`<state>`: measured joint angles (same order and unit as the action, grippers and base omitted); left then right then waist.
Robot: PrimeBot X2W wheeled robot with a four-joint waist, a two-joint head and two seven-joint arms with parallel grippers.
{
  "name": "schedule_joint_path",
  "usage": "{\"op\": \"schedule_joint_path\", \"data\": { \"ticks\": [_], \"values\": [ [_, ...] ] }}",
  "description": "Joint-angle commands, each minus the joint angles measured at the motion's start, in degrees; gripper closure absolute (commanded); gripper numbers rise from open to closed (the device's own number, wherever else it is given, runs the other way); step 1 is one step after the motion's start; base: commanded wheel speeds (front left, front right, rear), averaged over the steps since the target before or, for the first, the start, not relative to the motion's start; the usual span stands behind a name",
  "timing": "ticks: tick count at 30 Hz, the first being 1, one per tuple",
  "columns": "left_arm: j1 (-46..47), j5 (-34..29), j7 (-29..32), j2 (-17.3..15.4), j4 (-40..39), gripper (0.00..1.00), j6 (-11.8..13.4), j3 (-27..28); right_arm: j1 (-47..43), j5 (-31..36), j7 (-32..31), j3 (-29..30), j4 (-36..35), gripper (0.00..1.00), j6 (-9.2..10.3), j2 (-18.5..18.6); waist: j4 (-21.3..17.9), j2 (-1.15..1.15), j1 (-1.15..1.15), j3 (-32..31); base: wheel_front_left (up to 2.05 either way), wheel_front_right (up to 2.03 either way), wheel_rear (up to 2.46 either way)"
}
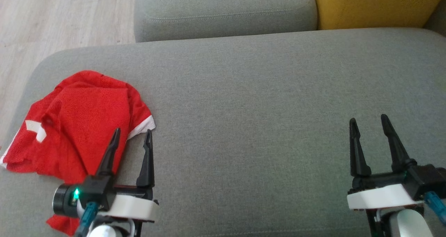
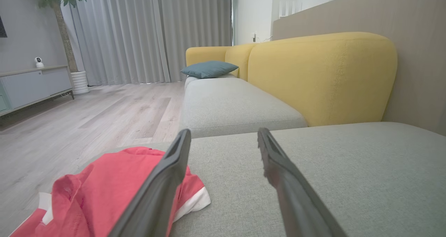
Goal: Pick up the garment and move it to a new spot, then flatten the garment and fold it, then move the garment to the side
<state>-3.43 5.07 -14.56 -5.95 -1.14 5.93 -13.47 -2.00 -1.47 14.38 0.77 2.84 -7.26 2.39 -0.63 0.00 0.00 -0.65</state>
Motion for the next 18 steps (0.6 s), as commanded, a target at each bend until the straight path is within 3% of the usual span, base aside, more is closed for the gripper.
{"op": "schedule_joint_path", "data": {
  "ticks": [1, 11, 18],
  "values": [
    [1.55, -0.6, -0.44, 0.31, -1.51, 0.0, -0.57, 2.69, 1.19, -0.45, 0.62, -1.39, -1.6, 0.0, -0.23, 0.49, -0.09, 0.0, 0.0, -0.06, 0.0, 0.0, 0.0],
    [1.63, -1.71, -0.44, 1.88, -1.55, 0.0, -2.39, 5.31, 0.95, -0.9, 0.62, -2.14, -1.14, 0.0, -0.23, 0.49, 1.74, 0.0, 0.0, -0.53, 0.0, 0.0, 0.0],
    [1.23, -1.73, -0.44, 2.5, -1.71, 0.0, -3.25, 6.57, -0.3, -0.88, 0.62, -3.53, -1.05, 0.0, -0.23, 0.49, 7.54, 0.0, 0.0, -1.24, 0.0, 0.0, 0.0]
  ]
}}
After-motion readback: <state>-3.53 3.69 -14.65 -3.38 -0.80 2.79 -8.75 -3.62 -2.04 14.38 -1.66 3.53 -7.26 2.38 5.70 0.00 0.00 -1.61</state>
